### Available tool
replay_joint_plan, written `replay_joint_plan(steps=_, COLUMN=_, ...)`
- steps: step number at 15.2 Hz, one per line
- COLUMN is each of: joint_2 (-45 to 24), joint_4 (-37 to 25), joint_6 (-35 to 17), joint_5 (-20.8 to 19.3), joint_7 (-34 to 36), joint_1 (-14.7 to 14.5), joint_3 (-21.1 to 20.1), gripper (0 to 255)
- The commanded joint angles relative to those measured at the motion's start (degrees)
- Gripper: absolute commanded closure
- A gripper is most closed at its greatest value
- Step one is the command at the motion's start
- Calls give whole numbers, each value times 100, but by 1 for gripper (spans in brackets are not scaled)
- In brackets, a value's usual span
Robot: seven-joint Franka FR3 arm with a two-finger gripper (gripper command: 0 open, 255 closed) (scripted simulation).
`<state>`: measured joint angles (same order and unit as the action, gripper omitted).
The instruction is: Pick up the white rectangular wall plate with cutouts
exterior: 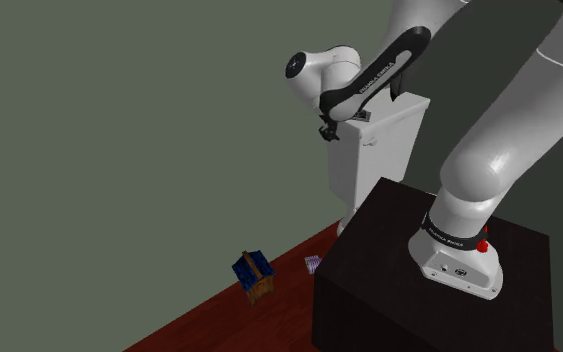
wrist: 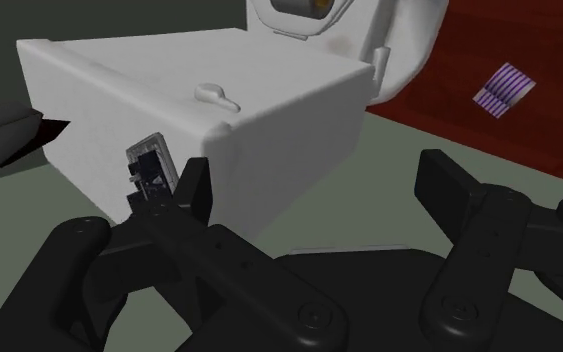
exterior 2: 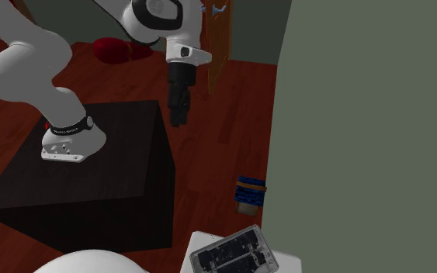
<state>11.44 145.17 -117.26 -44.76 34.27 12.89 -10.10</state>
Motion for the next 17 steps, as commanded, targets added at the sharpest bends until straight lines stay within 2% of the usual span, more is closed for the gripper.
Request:
replay_joint_plan(steps=1, joint_2=-438, joint_4=-155, joint_6=-48, joint_5=-622, joint_7=423, joint_1=162, joint_3=-7, gripper=0)
replay_joint_plan(steps=9, joint_2=-2225, joint_4=-1198, joint_6=396, joint_5=-2682, joint_7=1815, joint_1=408, joint_3=268, gripper=0)
replay_joint_plan(steps=17, joint_2=-3810, joint_4=-2574, joint_6=1101, joint_5=-4115, joint_7=2515, joint_1=405, joint_3=809, gripper=0)
